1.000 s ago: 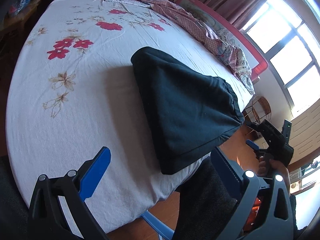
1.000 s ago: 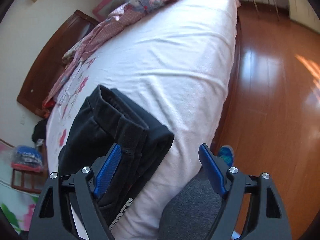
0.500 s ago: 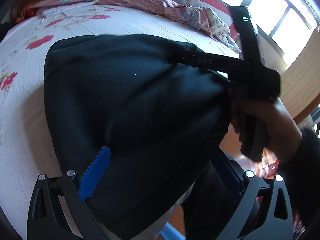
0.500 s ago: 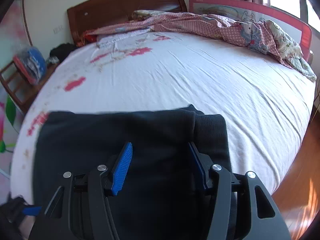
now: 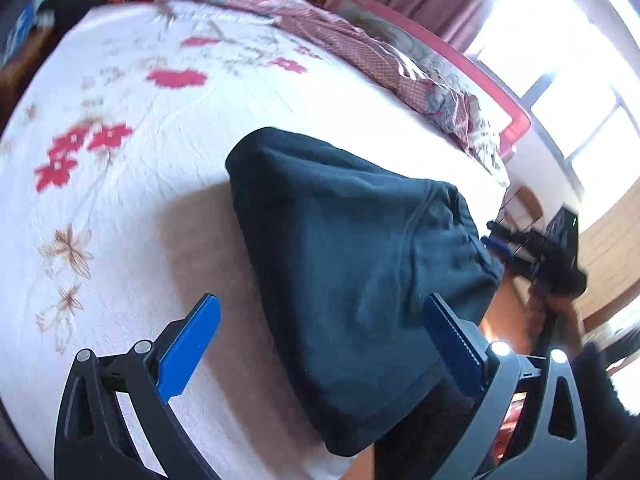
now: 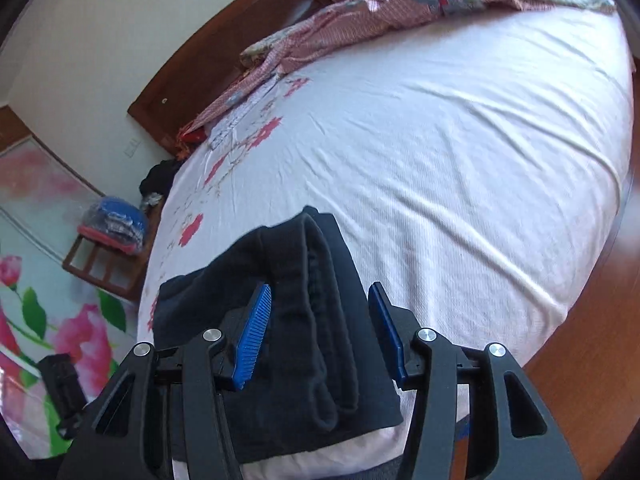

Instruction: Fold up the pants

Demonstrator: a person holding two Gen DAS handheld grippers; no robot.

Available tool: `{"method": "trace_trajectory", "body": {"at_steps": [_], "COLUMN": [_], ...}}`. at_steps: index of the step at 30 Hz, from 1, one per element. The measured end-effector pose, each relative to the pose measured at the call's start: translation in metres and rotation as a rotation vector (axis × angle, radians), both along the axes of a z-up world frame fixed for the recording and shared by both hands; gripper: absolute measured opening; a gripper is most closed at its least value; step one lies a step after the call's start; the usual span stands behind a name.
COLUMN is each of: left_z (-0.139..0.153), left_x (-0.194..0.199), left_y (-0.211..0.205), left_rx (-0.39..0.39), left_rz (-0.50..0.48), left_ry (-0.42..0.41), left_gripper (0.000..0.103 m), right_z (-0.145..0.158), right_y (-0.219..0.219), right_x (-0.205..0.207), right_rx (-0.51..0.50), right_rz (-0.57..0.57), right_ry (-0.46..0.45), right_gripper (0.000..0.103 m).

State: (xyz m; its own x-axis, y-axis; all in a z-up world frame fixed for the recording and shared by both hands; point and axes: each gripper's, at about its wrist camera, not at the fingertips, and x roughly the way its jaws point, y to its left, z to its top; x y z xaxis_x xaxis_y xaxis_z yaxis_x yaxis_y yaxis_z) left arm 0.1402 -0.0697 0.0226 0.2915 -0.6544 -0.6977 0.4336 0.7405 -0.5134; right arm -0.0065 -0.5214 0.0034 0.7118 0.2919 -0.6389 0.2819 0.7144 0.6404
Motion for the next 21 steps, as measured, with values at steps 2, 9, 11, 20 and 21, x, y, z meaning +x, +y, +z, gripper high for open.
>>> {"method": "trace_trajectory", "body": {"at_steps": [2, 9, 11, 20, 21], "left_z": [-0.014, -0.052, -0.060, -0.076, -0.076], "left_x": [0.023, 0.047, 0.045, 0.043, 0.045], "left_y": [0.013, 0.019, 0.014, -0.001, -0.001], "left_rx": [-0.116, -0.356, -0.369, -0.460, -0.473], "left_rz": [0.046, 0.092, 0.096, 0.066, 0.066], "left_ry": [0.125, 0.362, 0.394, 0.469, 0.472], "left_gripper": [0.101, 0.101, 0.101, 0.101, 0.101], "right_z": [-0.011, -0.036, -0.044, -0.075, -0.076], "right_y": [-0.004, -0.012, -0.013, -0.012, -0.013], "right_x": [0.000, -0.008, -0.012, -0.018, -0.019], "right_rx": [0.055, 0.154, 0.195, 0.479, 0.501], "right_rz": [0.012, 0.031, 0.033, 0.090, 0.094], "right_ry": [0.008, -0.009, -0.018, -0.091, -0.110], "right_gripper": [0.050, 0.063, 0.064, 0.088, 0.093]}}
